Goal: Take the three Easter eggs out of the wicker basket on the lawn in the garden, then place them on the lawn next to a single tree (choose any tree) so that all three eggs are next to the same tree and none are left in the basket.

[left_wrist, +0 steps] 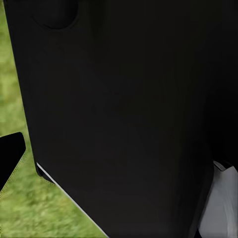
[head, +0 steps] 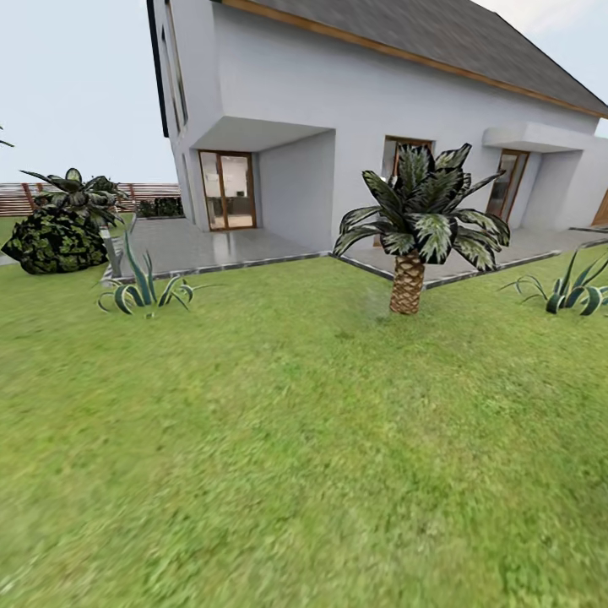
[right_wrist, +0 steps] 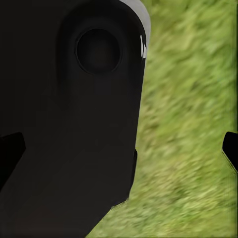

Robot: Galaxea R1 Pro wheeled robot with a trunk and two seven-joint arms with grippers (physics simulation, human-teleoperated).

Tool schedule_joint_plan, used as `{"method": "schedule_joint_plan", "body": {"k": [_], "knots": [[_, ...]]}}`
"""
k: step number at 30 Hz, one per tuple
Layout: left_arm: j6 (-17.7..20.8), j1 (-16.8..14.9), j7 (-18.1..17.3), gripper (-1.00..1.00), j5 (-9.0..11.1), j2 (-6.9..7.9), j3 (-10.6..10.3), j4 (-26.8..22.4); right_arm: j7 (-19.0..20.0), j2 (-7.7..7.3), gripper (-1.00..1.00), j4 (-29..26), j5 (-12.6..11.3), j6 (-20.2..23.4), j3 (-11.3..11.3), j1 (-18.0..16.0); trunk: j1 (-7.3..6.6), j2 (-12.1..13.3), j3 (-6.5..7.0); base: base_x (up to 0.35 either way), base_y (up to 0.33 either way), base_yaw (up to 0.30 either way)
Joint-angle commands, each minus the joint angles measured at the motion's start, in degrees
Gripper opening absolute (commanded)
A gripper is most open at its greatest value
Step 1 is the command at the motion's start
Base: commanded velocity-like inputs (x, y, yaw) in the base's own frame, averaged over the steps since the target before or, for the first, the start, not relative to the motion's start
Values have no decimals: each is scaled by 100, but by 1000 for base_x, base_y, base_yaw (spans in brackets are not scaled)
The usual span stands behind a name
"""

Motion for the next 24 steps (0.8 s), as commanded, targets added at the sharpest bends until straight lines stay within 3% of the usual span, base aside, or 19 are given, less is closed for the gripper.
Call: {"method": "schedule_joint_plan", "body": {"k": [1,18,24], "knots": [[-3,8,7,100,-4,0,-2,-12,0,-1,100,15,44,-8,2,-8,3,-2,-4,333,0,0],[-3,7,7,100,-4,2,-2,-12,0,-1,100,15,43,-8,1,-8,3,-2,-4,333,0,0],[-3,7,7,100,-4,2,-4,-12,6,-1,100,15,45,-8,2,-8,3,-2,-4,333,0,-197]]}}
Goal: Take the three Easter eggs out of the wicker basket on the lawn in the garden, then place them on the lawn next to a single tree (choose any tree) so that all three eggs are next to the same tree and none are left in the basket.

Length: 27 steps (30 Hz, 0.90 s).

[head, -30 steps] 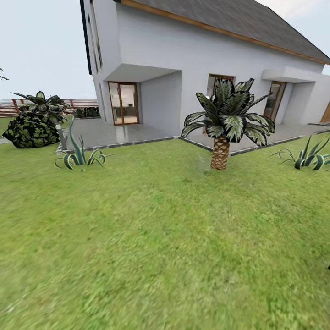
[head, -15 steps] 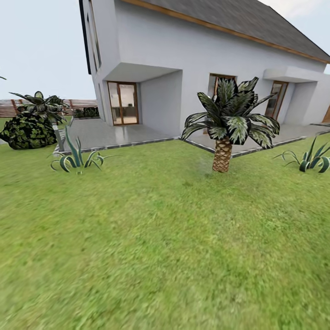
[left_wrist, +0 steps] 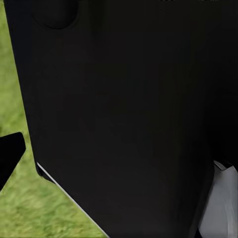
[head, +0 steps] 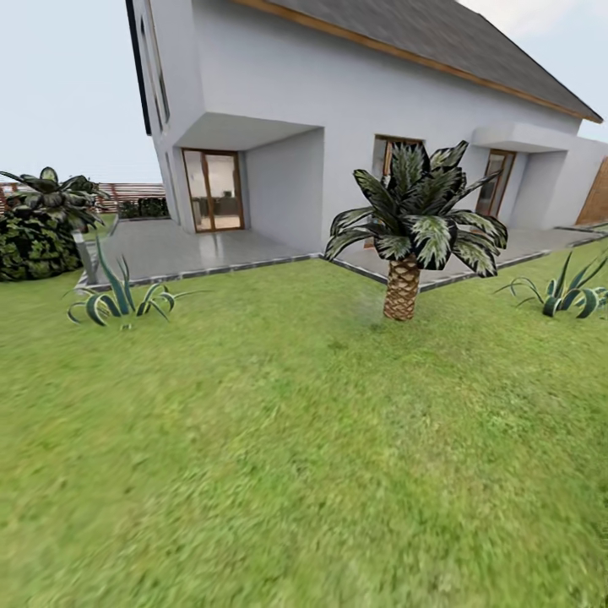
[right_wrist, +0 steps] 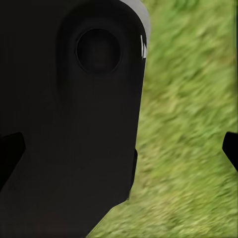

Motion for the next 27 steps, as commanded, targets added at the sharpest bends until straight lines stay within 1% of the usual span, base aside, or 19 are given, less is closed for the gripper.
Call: {"method": "schedule_joint_plan", "body": {"k": [1,5,13,22,27], "knots": [[-3,6,7,100,-4,0,-3,-12,0,-1,100,15,45,-8,2,-9,3,-2,-4,333,0,-288],[-3,5,7,100,-4,4,0,-12,-2,-2,100,15,43,-8,-1,-9,3,-2,-4,333,0,-249],[-3,3,7,100,-4,3,1,-12,-5,-1,100,17,42,-8,-2,-9,3,-2,-4,333,0,-41],[-3,4,7,100,-4,4,2,-12,-3,-4,100,15,42,-8,-5,-9,3,-2,-4,333,0,-264],[-3,5,7,100,-4,0,2,-12,-5,-4,100,15,42,-8,-6,-9,3,-2,-4,333,0,-83]]}}
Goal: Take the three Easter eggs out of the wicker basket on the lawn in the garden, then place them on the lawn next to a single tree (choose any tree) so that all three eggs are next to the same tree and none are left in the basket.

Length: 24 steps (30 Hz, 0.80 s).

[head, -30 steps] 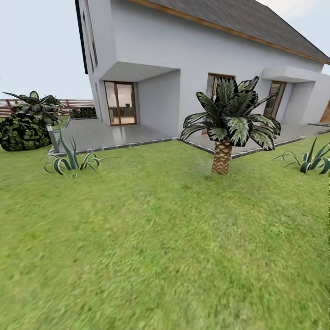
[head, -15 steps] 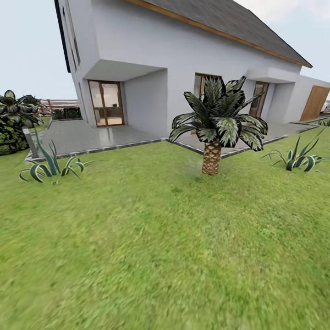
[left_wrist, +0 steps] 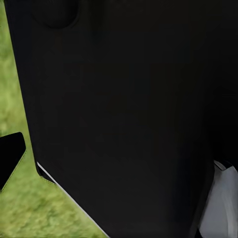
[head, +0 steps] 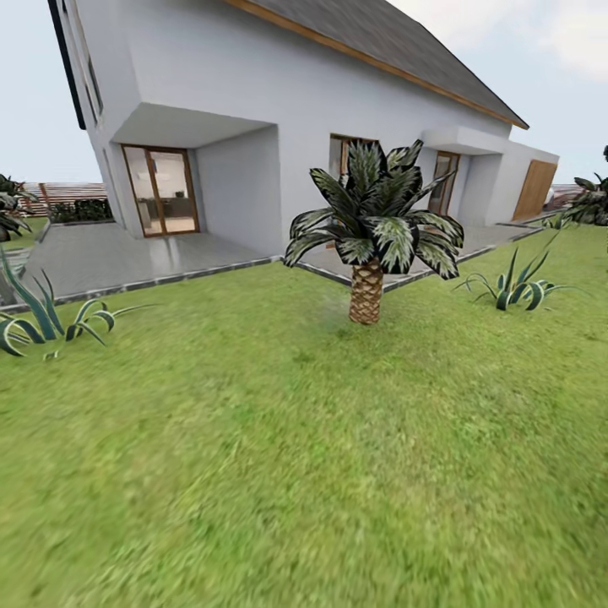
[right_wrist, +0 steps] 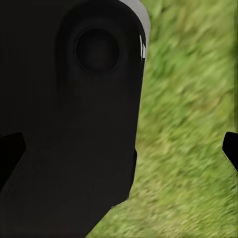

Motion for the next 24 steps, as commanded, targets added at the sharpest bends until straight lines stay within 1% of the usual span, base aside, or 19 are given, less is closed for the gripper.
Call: {"method": "schedule_joint_plan", "body": {"k": [1,24], "knots": [[-3,5,7,100,-4,-1,-1,-12,0,0,100,15,44,-8,1,-8,3,-2,-4,333,0,-18],[-3,2,7,100,-4,2,-1,-12,0,2,100,15,44,-8,2,-8,3,-2,-4,333,0,-1]]}}
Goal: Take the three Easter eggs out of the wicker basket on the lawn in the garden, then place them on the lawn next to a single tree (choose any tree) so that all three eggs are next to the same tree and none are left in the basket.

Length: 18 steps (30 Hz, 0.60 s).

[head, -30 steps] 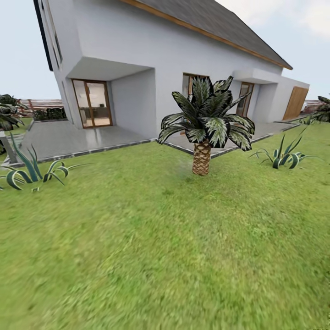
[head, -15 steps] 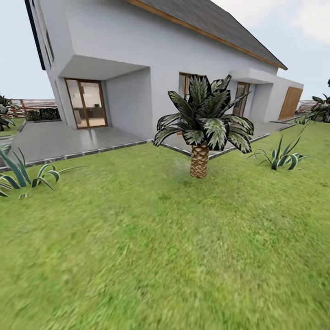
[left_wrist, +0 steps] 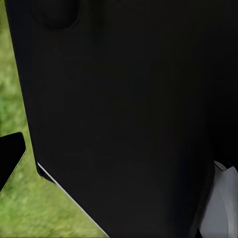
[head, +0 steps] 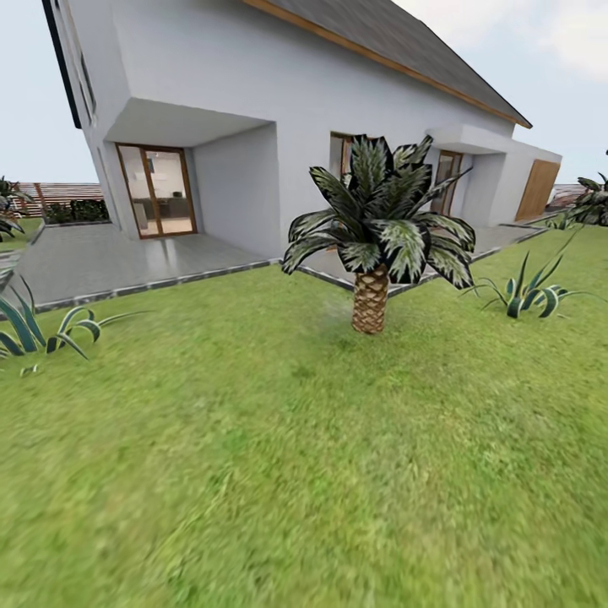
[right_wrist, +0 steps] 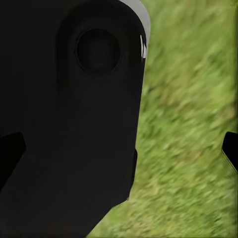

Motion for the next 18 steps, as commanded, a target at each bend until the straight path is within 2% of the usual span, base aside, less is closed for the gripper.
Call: {"method": "schedule_joint_plan", "body": {"k": [1,12,18], "knots": [[-3,3,7,100,-4,-2,-1,-12,0,-1,100,15,44,-8,1,-8,3,-2,-4,334,0,0],[-3,6,9,100,-4,0,-1,-12,0,-5,100,15,44,-8,5,-8,3,-2,-4,333,0,-7],[-3,7,15,100,2,0,7,-12,8,-9,100,16,44,-8,10,-8,3,-2,-4,333,0,-276]]}}
